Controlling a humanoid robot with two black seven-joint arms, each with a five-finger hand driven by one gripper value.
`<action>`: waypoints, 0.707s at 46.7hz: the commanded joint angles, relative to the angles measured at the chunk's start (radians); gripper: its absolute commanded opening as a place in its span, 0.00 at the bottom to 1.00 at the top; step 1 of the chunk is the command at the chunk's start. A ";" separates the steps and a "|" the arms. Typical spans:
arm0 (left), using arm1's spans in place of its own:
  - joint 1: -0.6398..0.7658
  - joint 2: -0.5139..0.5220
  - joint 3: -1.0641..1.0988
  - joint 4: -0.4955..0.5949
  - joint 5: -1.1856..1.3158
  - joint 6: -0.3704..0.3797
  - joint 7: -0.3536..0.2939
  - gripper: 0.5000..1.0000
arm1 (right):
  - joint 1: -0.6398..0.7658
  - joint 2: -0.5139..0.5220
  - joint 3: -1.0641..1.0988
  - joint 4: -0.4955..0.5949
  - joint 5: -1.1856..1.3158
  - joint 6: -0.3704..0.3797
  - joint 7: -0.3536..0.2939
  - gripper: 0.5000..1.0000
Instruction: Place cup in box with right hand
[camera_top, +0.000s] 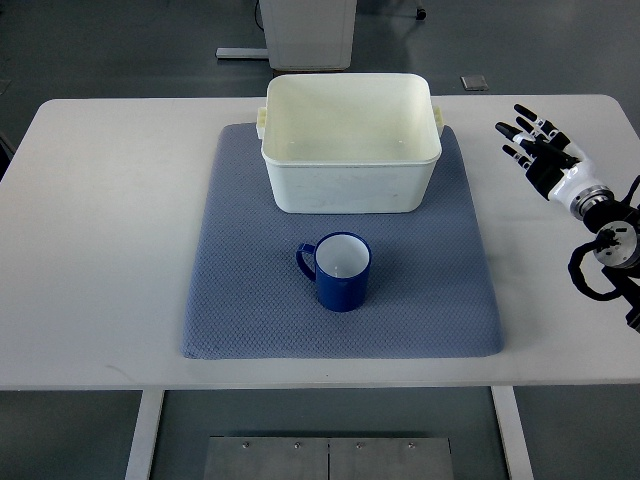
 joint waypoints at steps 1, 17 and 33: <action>0.000 0.000 0.000 0.000 0.000 0.000 0.001 1.00 | -0.002 0.001 -0.001 0.000 0.000 -0.001 0.000 1.00; 0.000 0.000 0.000 0.000 0.000 0.000 -0.001 1.00 | 0.000 0.004 -0.001 -0.002 0.000 -0.004 0.000 1.00; 0.000 0.000 0.000 0.000 0.000 0.000 0.001 1.00 | 0.009 -0.001 0.001 -0.011 -0.002 -0.008 0.006 1.00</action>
